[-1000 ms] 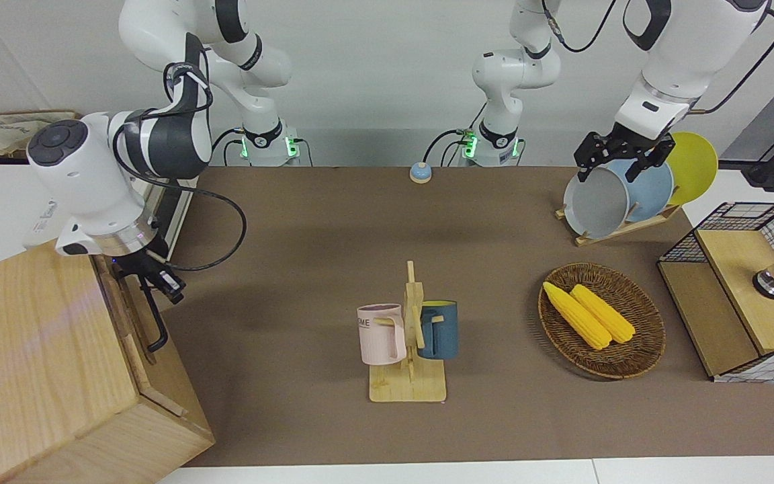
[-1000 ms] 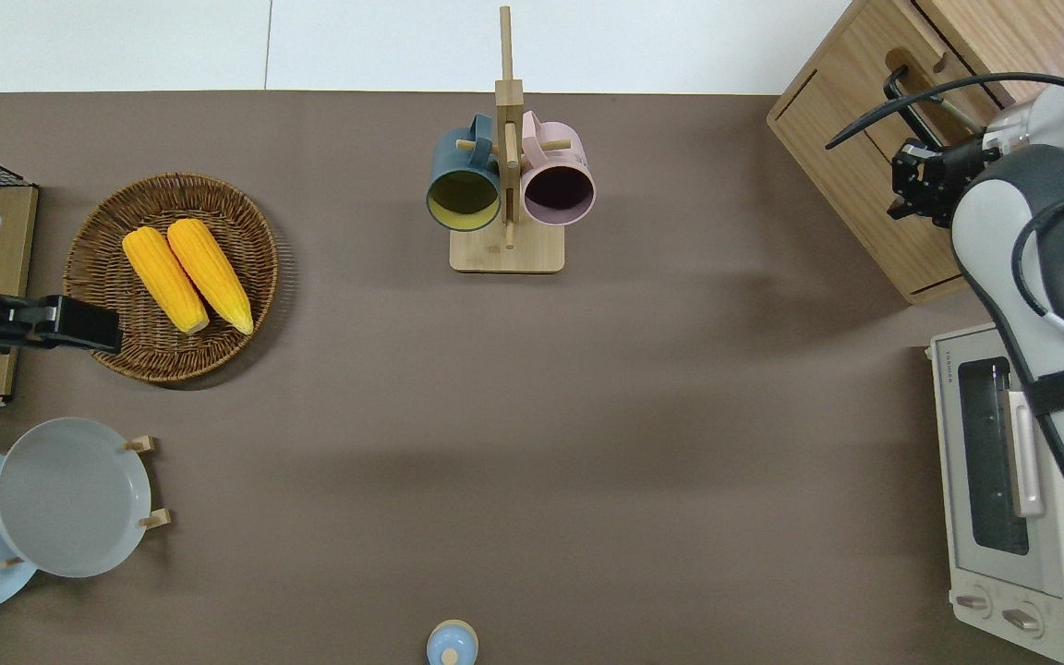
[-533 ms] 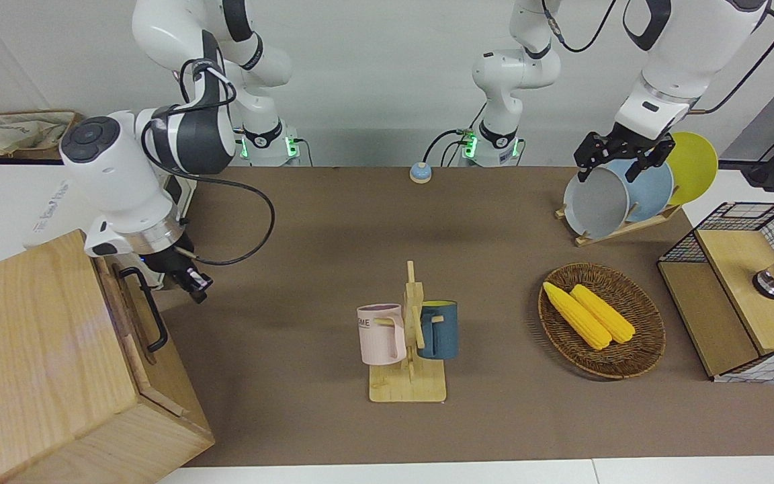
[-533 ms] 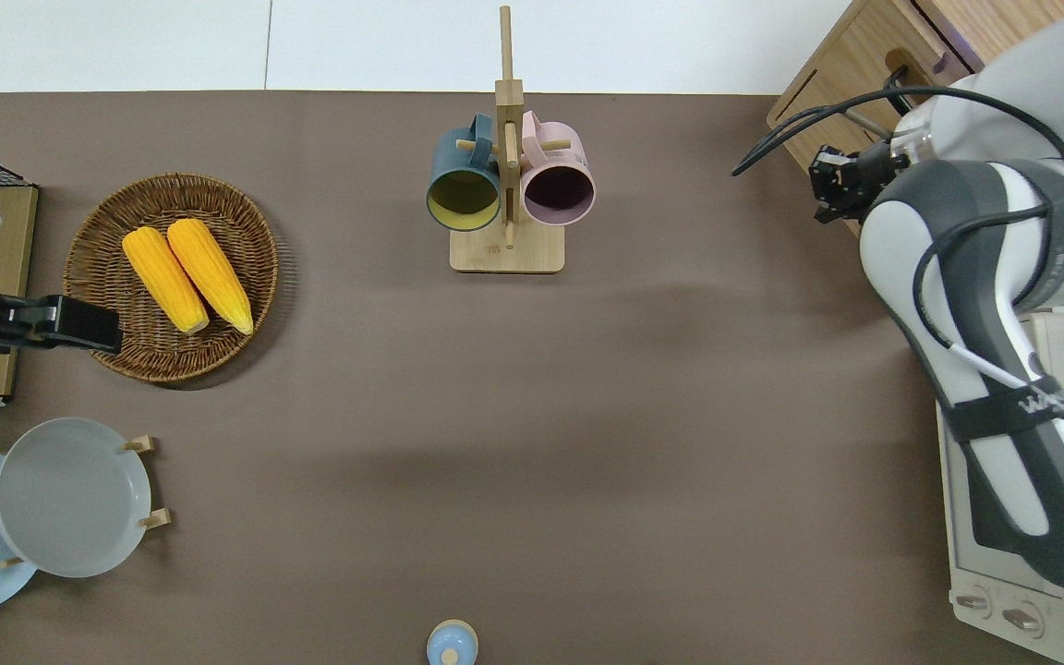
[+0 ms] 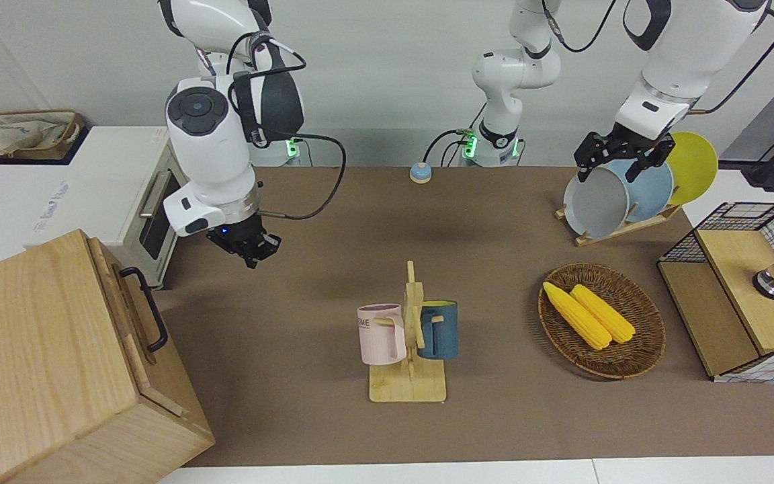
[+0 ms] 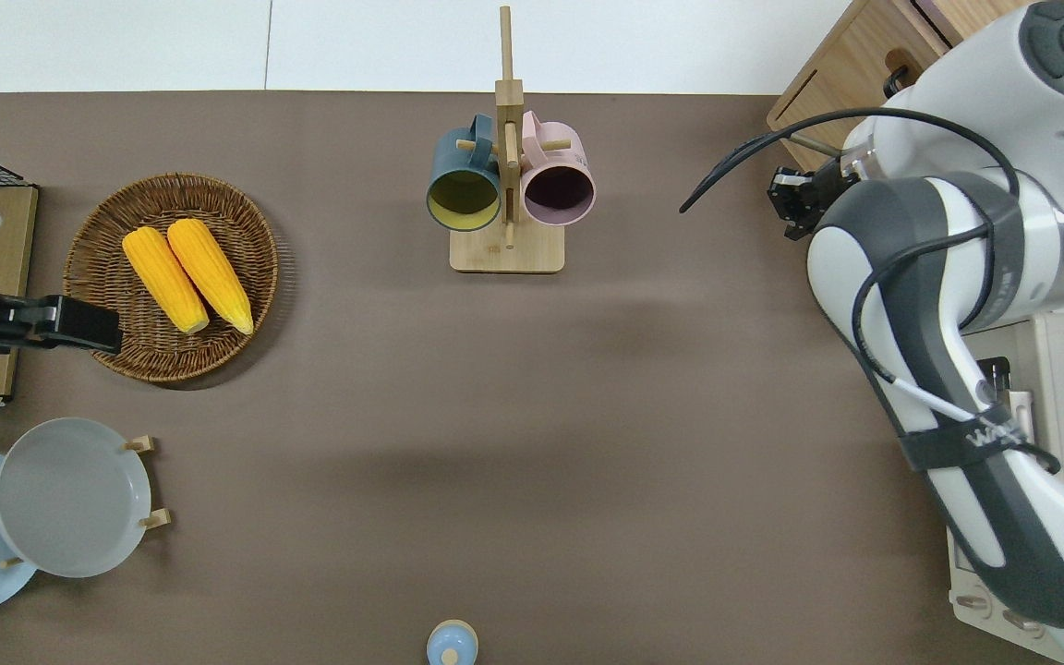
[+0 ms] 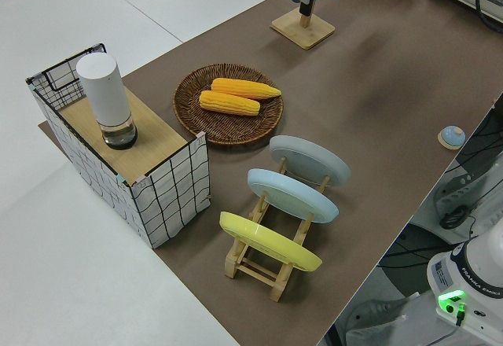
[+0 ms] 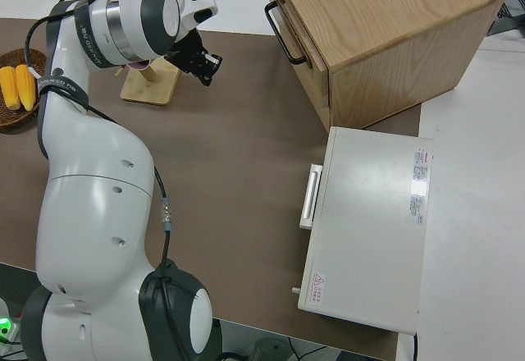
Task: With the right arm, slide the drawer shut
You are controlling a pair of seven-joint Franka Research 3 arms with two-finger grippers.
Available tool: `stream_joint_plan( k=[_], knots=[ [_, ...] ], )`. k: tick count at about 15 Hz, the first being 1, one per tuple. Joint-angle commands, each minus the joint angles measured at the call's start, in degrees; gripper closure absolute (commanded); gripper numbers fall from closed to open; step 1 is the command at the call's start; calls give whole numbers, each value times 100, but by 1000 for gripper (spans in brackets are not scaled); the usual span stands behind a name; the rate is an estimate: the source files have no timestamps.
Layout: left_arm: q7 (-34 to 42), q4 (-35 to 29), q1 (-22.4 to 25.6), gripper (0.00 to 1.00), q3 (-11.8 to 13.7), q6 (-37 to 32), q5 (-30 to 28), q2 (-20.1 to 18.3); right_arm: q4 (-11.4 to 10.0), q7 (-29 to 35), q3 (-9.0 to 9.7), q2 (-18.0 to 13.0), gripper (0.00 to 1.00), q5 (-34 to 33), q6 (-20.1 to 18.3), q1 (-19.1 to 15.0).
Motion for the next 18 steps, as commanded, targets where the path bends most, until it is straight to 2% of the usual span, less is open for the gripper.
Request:
stream_joint_plan(
  k=[1, 3, 6, 8, 9, 12, 13, 18],
  knots=[
    [56, 149, 31, 7, -39, -113, 98, 65, -402, -833, -64, -576, 1000, 36, -102, -68],
    [56, 149, 31, 7, -39, -113, 98, 65, -464, -1053, -82, -752, 1000, 149, -119, -121],
    [56, 149, 31, 7, -39, -113, 98, 65, -719, -1317, -91, -1042, 1000, 545, -146, -341],
    [56, 140, 31, 7, -39, -113, 98, 65, -720, -1528, -91, -1069, 959, 563, -146, -411],
    [56, 140, 31, 7, -39, -113, 98, 65, -720, -1511, -91, -1069, 781, 563, -146, -411],
    [56, 140, 31, 7, -39, -113, 98, 65, -720, -1502, -91, -1017, 49, 520, -154, -411],
    [56, 140, 31, 7, -39, -113, 98, 65, -702, -1520, -91, -1008, 17, 520, -154, -411],
    [47, 149, 31, 7, -39, -113, 98, 65, -641, -1502, -73, -1008, 17, 563, -154, -420]
  ],
)
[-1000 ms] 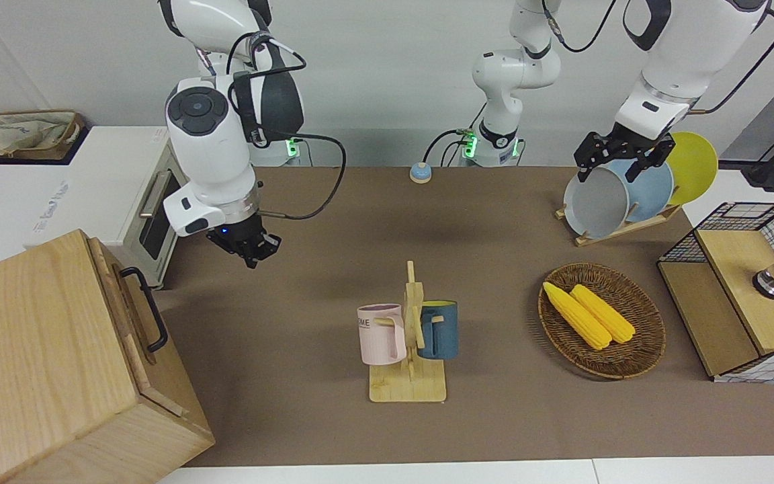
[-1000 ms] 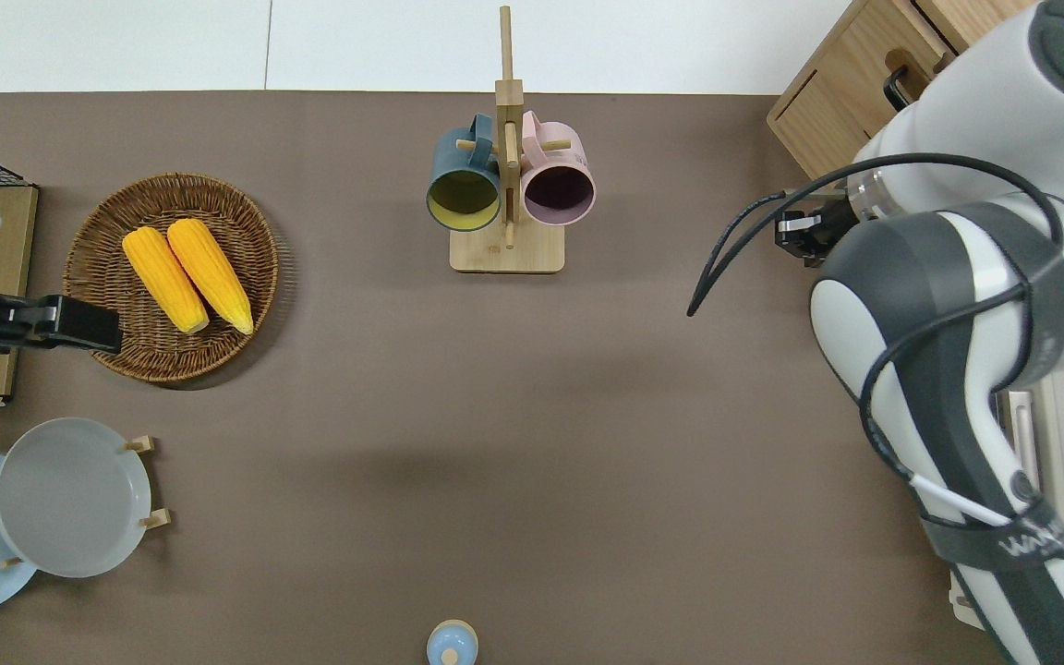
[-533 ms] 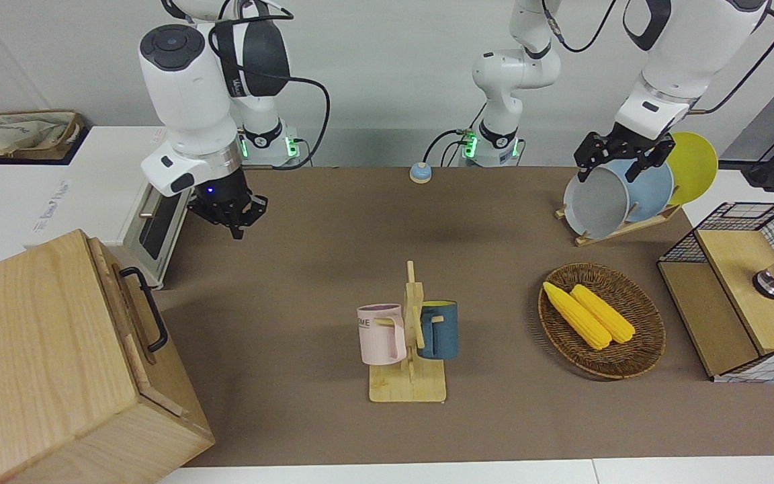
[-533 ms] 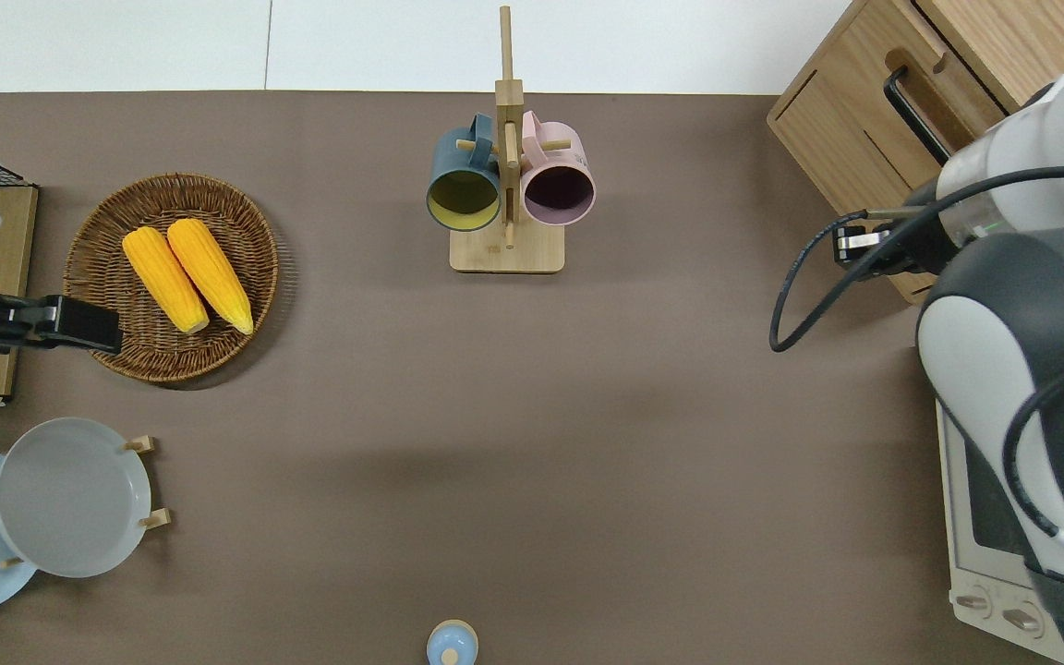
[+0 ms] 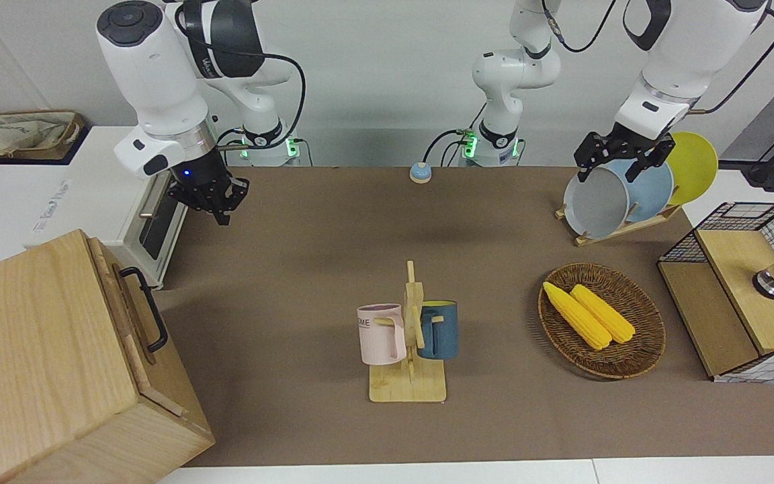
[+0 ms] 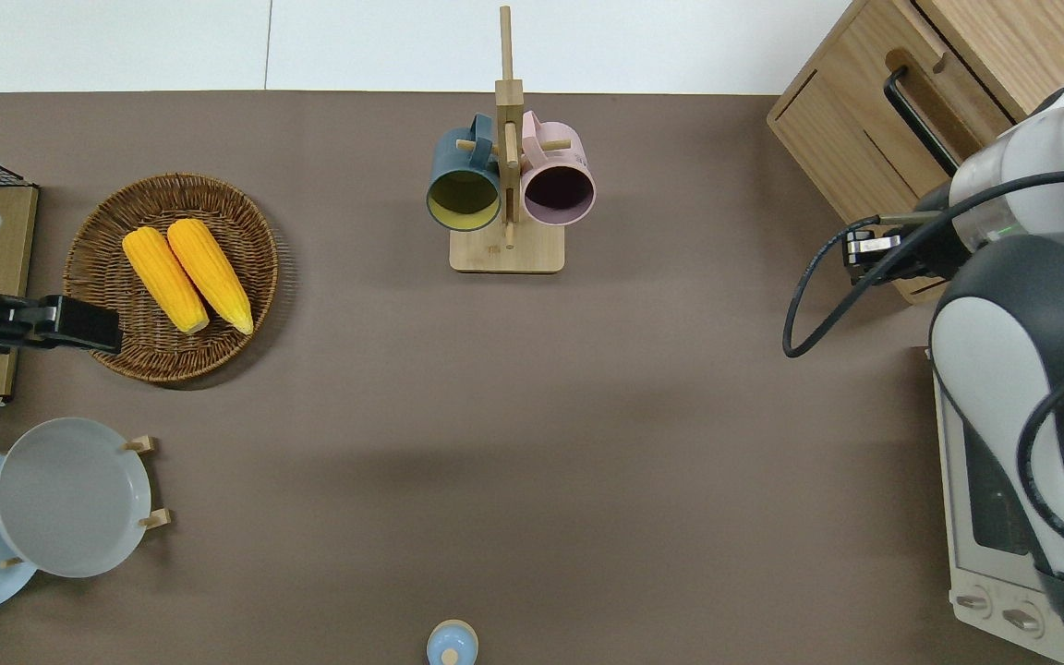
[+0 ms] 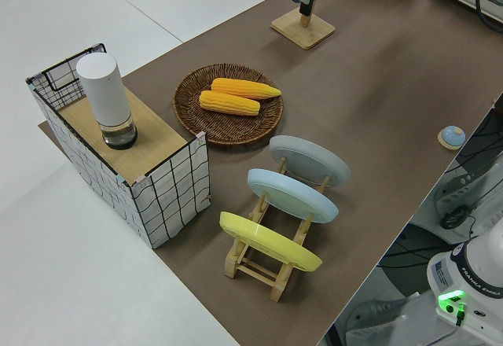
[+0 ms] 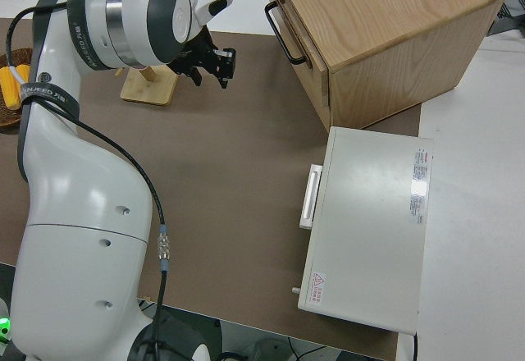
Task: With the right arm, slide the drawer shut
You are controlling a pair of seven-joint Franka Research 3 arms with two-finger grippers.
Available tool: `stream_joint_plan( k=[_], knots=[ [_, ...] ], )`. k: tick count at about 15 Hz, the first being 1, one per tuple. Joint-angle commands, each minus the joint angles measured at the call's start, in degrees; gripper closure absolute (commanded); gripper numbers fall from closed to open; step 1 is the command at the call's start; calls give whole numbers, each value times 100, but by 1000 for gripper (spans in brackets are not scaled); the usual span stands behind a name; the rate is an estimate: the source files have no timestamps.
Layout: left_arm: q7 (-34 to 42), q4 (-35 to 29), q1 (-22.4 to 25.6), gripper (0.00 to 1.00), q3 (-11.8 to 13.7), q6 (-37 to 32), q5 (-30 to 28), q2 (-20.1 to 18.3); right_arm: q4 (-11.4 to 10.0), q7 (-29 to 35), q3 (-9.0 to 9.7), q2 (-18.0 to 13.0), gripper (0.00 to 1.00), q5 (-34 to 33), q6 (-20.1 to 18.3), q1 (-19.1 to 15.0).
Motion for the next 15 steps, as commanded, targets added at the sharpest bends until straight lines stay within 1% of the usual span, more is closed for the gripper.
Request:
stream_joint_plan(
  k=[1, 4, 6, 9, 13, 15],
  knots=[
    [56, 140, 31, 7, -39, -113, 98, 65, -66, -164, 53, -79, 17, 94, 38, -92],
    [56, 149, 31, 7, -39, -113, 98, 65, 4, -208, 53, -79, 17, 14, -93, -23],
    [56, 140, 31, 7, -39, -113, 98, 65, 4, -199, 53, -79, 17, 23, -102, 13],
    [56, 140, 31, 7, -39, -113, 98, 65, 13, -208, 53, -88, 17, 32, -173, -48],
    [56, 149, 31, 7, -39, -113, 98, 65, 13, -217, 53, -114, 17, -170, -252, 13],
    [56, 140, 31, 7, -39, -113, 98, 65, 83, -217, 71, -132, 17, -214, -304, 4]
  ],
)
